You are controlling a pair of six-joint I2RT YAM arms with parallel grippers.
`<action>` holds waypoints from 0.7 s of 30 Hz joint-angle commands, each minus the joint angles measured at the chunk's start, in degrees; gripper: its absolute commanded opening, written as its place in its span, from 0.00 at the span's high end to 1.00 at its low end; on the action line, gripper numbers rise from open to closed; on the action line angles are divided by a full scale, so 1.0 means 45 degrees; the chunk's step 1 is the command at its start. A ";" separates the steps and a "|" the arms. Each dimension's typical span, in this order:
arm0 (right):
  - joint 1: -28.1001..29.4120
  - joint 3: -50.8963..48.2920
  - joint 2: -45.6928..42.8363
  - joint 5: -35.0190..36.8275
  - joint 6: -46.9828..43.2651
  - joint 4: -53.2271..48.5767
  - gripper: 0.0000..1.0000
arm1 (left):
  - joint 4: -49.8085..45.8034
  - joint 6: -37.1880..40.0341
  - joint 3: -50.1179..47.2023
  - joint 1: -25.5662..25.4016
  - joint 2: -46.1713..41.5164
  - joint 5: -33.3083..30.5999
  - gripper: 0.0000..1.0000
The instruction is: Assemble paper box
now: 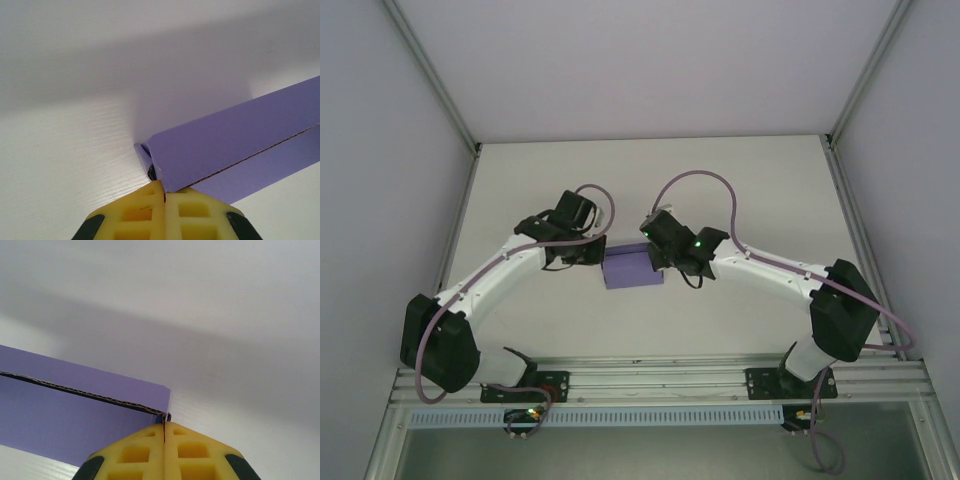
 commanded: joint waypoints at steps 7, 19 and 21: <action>0.0395 0.0163 -0.0257 -0.0993 0.2582 -0.2492 1.00 | -0.1330 -0.0023 -0.0926 -0.0755 0.0261 -0.0298 1.00; 0.0591 0.0663 -0.0844 -0.1879 0.3973 -0.2277 1.00 | -0.0735 -0.0935 -0.1960 -0.1985 -0.0173 -0.0984 1.00; 0.0591 0.0619 -0.0775 -0.2392 0.4031 -0.2504 1.00 | -0.0666 -0.1047 -0.2019 -0.2119 -0.0145 -0.1116 1.00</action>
